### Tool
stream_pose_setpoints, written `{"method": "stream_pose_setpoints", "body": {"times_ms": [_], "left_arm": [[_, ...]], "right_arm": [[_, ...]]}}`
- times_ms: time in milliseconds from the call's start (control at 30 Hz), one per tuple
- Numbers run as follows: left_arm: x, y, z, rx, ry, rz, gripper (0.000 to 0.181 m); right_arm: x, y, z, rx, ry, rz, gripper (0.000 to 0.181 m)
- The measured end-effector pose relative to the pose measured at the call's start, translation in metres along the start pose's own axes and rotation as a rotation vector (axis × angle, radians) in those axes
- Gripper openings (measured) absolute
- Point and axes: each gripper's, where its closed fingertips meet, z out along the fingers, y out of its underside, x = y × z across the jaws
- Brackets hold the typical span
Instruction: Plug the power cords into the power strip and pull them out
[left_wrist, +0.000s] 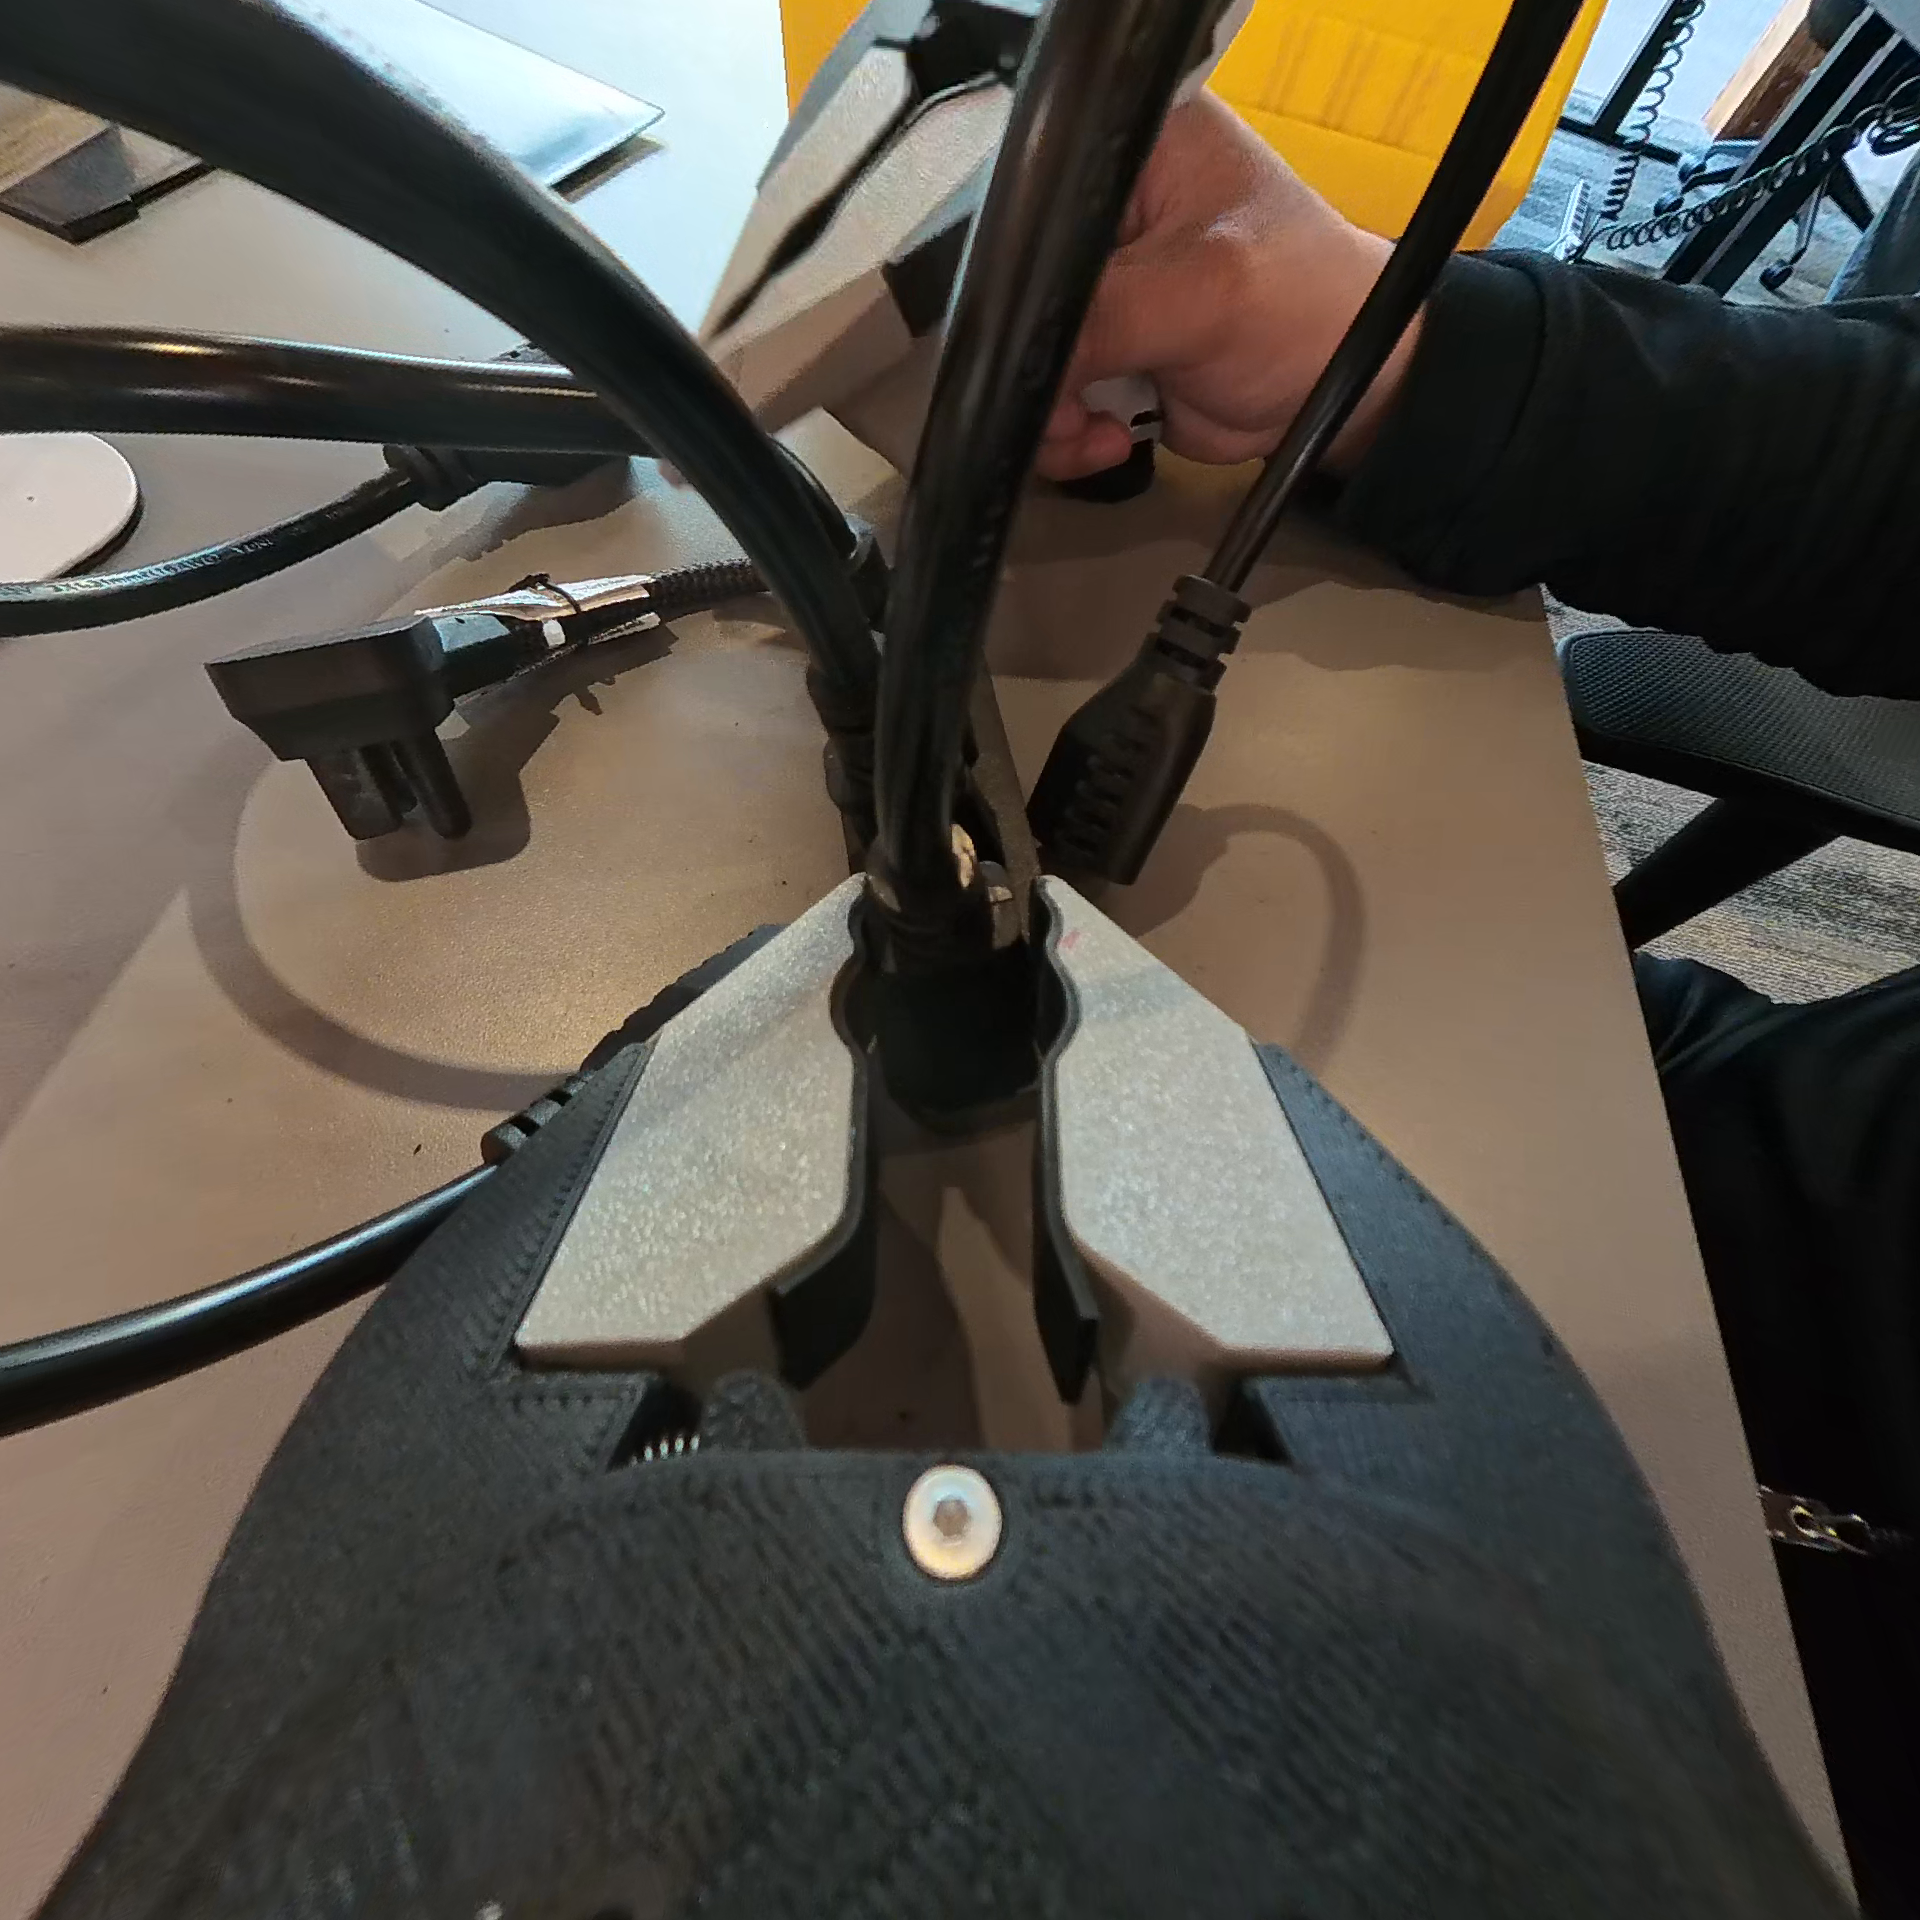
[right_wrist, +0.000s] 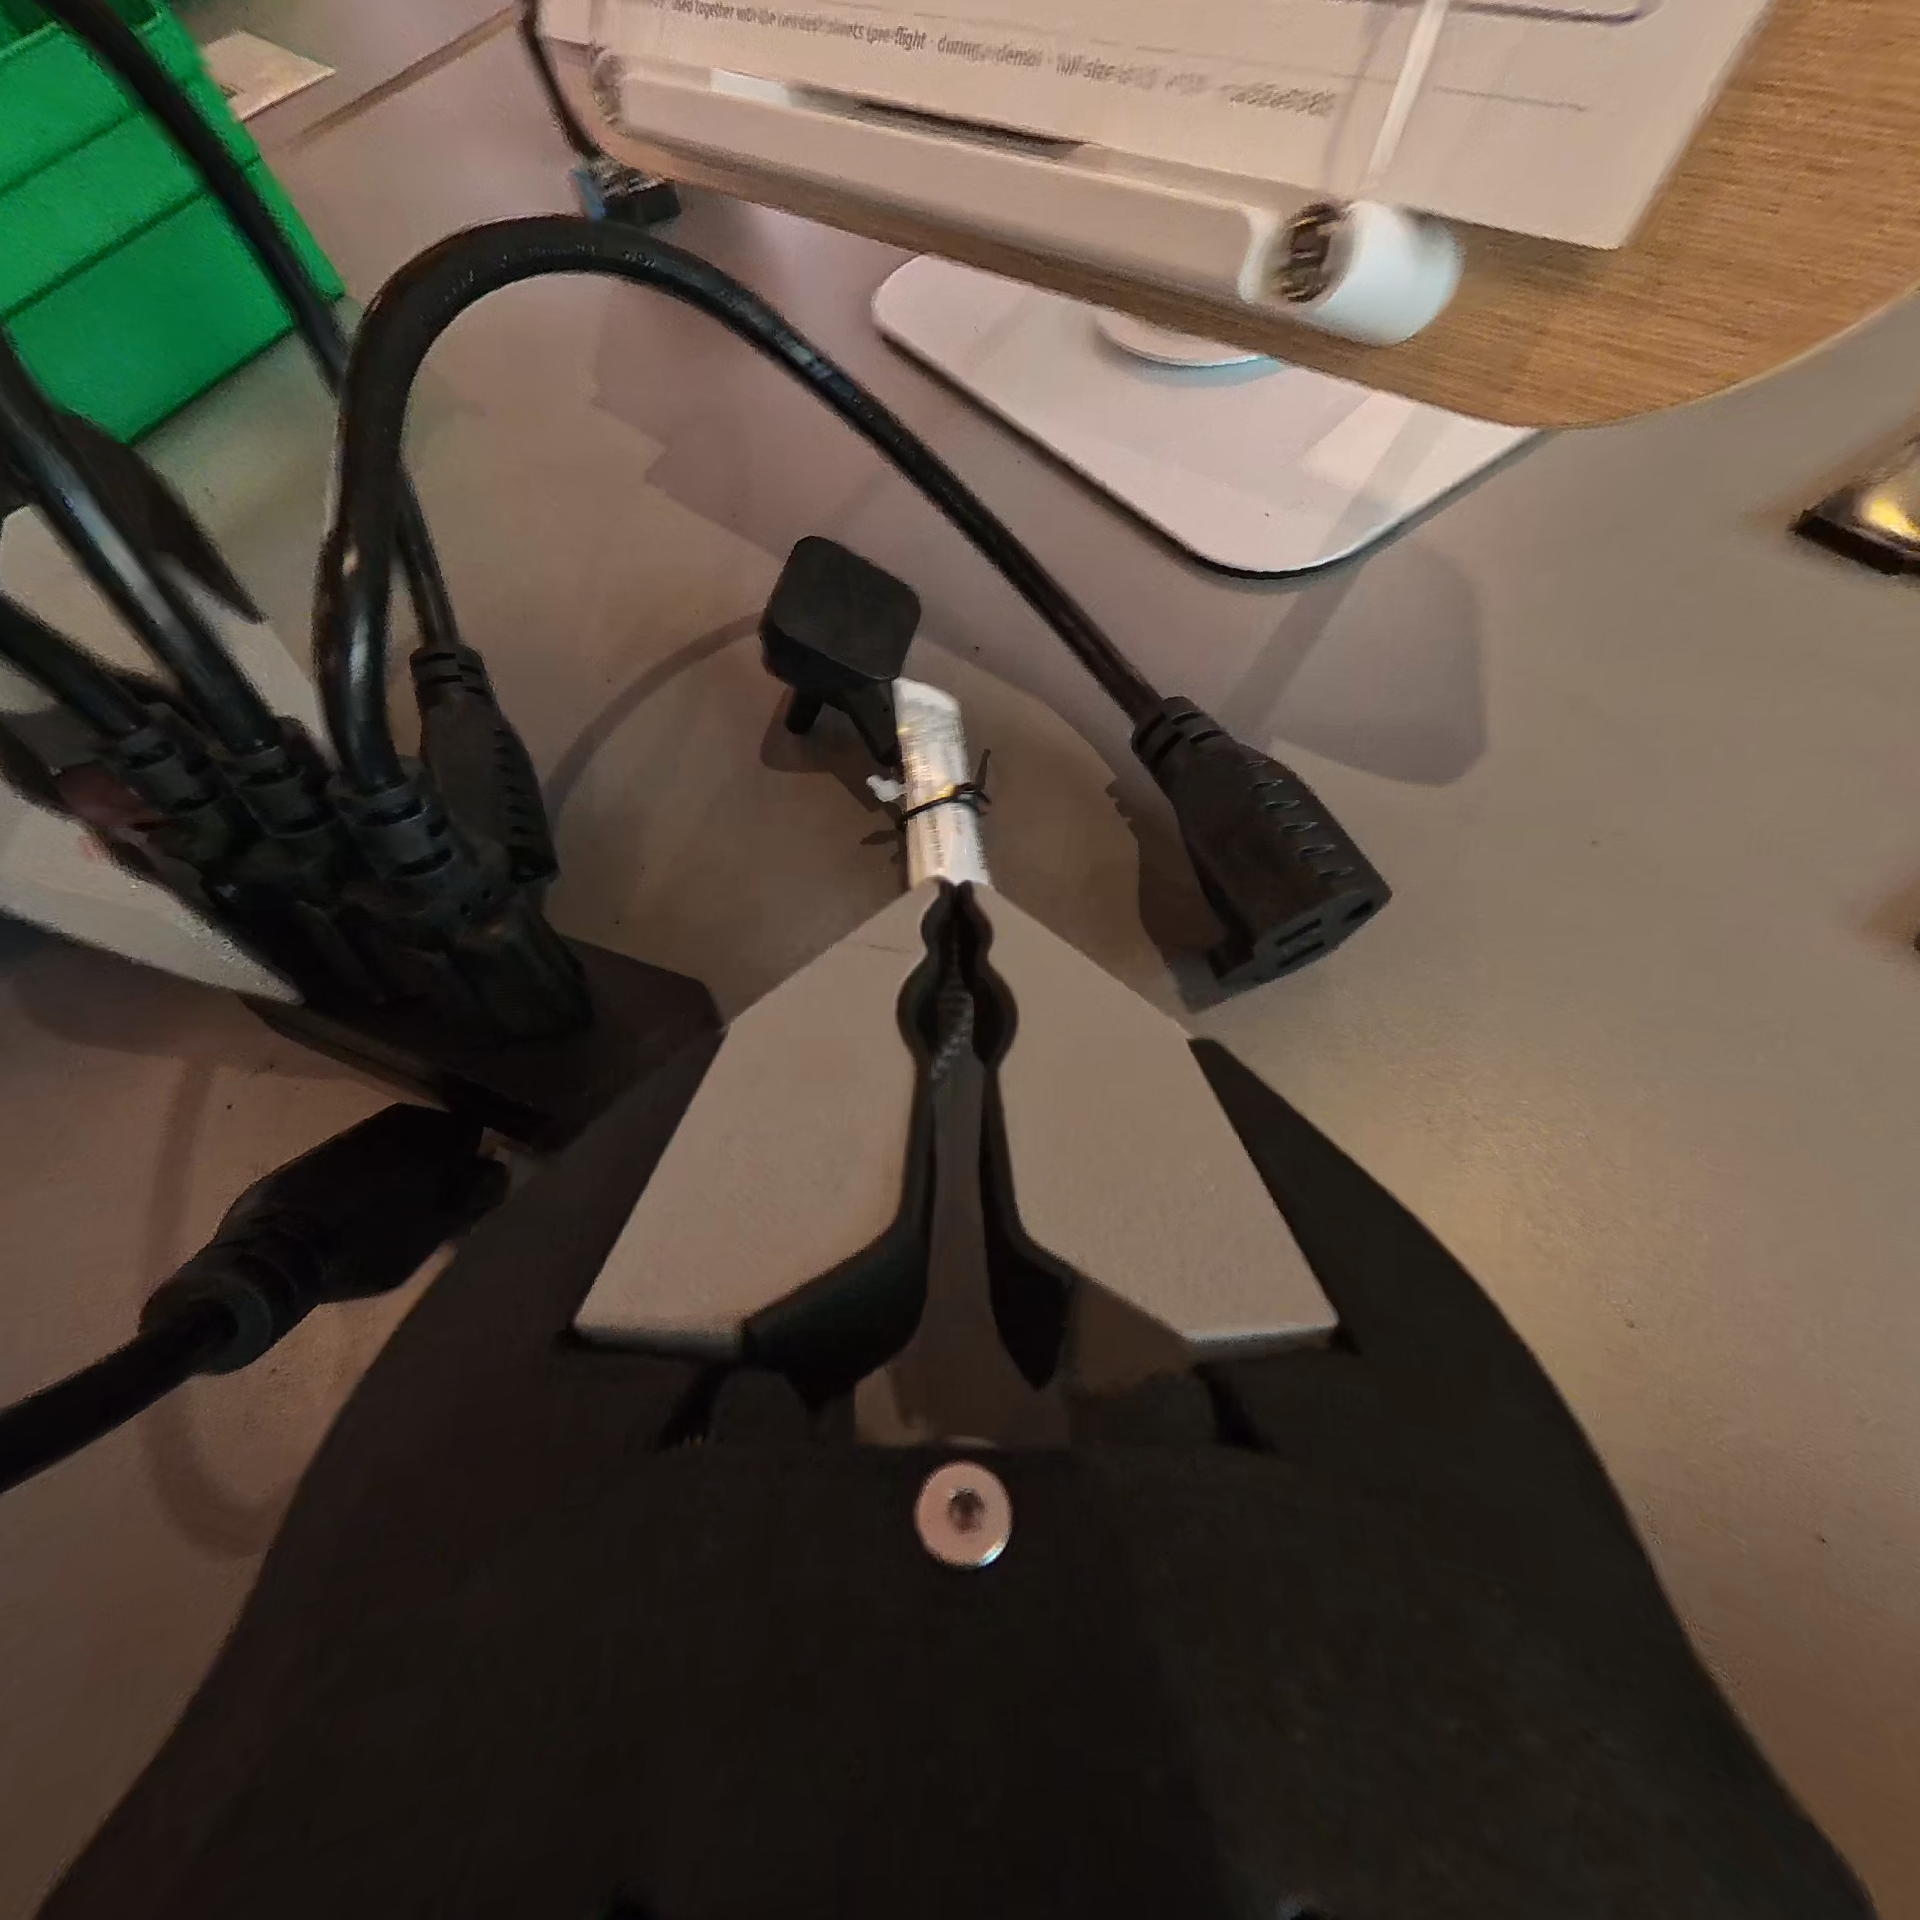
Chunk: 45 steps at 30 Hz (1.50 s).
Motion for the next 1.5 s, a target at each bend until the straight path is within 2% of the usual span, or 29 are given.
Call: {"method": "stream_pose_setpoints", "body": {"times_ms": [100,233,300,667,867,1067,1233,1500], "left_arm": [[0.000,0.000,0.000,0.000,0.000,0.000,0.026],[0.000,0.000,0.000,0.000,0.000,0.001,0.026],[0.000,0.000,0.000,0.000,0.000,0.001,0.026],[0.000,0.000,0.000,0.000,-0.001,0.001,0.026],[0.000,0.000,0.000,0.000,0.000,0.001,0.026],[0.000,0.000,0.000,-0.001,-0.002,0.003,0.026],[0.001,-0.001,0.002,0.000,0.002,-0.002,0.026],[0.000,-0.003,0.006,-0.016,-0.036,0.019,0.026]], "right_arm": [[-0.002,0.007,0.002,-0.049,-0.005,-0.021,0.000],[-0.002,0.004,0.000,-0.023,-0.003,-0.024,0.000],[-0.002,0.004,0.001,-0.025,-0.007,-0.019,0.014],[-0.005,0.007,0.003,-0.049,0.004,-0.065,0.016],[-0.009,0.000,0.000,-0.001,0.006,-0.097,0.020],[-0.064,-0.032,-0.022,0.238,-0.156,-0.308,0.023],[-0.100,-0.035,-0.034,0.303,-0.282,-0.381,0.028],[-0.111,-0.029,-0.022,0.278,-0.112,-0.625,0.033]]}}
